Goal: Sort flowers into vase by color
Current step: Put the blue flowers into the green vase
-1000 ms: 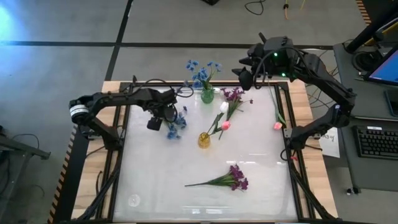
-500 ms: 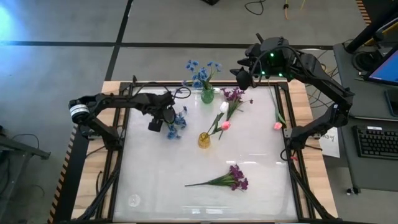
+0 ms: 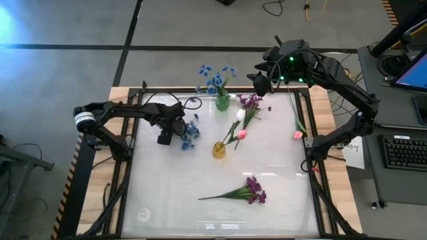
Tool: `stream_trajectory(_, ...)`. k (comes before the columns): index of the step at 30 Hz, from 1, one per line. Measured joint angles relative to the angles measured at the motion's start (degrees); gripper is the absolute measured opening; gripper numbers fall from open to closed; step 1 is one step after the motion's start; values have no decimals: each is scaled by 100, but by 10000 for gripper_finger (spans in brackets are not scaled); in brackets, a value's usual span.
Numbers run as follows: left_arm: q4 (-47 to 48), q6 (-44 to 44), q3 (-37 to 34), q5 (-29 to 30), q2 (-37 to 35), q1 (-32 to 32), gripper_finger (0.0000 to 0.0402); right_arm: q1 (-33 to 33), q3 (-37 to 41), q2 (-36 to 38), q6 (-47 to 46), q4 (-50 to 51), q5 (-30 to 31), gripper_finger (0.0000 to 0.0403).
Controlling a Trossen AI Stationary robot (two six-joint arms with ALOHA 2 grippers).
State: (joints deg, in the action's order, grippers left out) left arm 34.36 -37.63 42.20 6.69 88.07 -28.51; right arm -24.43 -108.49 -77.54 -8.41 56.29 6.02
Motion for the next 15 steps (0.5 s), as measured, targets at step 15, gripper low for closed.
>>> stream_trajectory(15,1584,304,894,-199,-4,0,3,0,0,0,200,0,7,249)
